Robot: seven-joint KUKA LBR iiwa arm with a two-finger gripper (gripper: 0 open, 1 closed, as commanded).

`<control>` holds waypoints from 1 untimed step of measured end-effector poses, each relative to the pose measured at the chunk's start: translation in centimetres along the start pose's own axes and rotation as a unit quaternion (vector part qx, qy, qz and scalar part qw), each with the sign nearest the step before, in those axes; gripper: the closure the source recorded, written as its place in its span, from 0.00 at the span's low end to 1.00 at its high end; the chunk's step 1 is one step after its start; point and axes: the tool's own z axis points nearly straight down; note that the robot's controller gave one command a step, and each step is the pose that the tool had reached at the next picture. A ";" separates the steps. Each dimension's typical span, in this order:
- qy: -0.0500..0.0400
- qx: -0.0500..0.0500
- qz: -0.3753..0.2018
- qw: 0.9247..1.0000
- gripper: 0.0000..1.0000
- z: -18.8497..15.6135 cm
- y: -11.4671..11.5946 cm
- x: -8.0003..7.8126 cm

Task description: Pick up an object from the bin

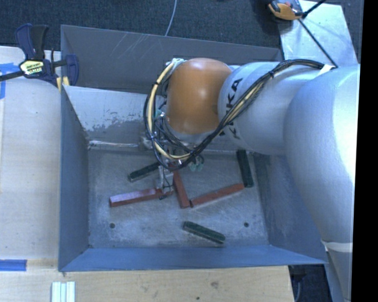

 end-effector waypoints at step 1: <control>-0.001 -0.001 -0.005 1.000 1.00 -0.1 -0.6 0.8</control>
Offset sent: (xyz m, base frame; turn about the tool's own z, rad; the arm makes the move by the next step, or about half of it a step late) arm 0.0000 0.0000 0.0000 0.0000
